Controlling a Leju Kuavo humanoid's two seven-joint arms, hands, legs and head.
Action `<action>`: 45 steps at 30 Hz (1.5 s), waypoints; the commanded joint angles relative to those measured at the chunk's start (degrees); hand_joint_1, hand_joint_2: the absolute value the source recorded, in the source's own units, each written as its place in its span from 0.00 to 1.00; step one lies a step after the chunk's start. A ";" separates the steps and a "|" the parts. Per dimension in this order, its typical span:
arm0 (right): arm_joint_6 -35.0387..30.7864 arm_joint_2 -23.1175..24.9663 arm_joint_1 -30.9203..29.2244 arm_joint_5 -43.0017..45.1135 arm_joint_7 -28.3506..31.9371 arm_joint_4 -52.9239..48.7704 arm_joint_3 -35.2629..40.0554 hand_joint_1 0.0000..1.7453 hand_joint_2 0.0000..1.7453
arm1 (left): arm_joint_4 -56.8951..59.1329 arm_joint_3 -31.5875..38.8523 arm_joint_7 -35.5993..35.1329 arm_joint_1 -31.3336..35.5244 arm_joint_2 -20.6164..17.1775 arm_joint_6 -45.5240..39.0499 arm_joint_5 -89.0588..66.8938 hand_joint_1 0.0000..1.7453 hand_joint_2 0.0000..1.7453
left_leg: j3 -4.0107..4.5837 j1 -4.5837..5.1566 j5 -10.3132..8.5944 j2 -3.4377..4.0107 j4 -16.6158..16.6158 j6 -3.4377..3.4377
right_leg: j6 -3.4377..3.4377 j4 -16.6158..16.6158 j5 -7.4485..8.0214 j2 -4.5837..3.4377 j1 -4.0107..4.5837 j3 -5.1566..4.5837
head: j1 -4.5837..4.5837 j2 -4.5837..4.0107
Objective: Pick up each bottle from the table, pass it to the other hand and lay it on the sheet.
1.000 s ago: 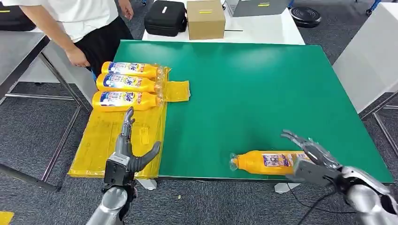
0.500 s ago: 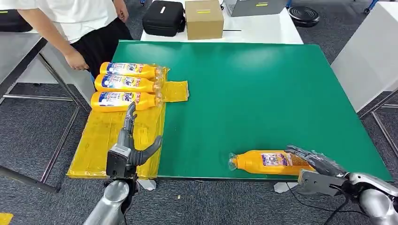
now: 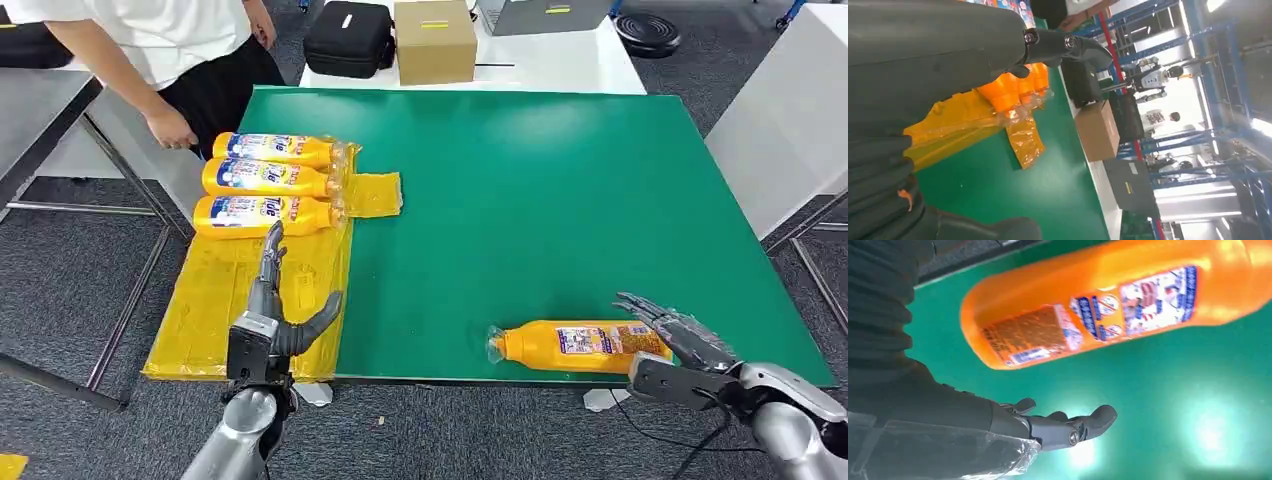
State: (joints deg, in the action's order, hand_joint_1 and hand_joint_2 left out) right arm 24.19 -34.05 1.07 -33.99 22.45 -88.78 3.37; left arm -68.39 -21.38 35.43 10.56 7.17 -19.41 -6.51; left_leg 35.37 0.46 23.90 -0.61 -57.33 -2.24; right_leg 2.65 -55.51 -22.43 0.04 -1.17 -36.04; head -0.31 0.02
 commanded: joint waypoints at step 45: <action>4.63 1.23 -1.23 0.34 -4.23 10.17 2.87 0.99 1.00 | 5.32 -1.35 -1.21 3.31 0.12 1.69 1.83 0.00 1.00 | -0.41 -0.07 0.17 -0.02 0.00 0.13 | -0.14 0.06 -0.16 0.05 0.08 0.46 | 0.00 -0.02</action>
State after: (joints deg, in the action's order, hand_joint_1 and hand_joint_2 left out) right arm 28.15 -32.46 -2.49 -33.62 19.02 -78.40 6.40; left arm -66.86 -21.70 34.25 11.44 8.41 -17.53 -4.87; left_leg 35.35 0.50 23.90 -0.63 -57.36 -2.26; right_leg 2.65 -55.50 -22.42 0.05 -1.20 -36.00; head -0.31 0.00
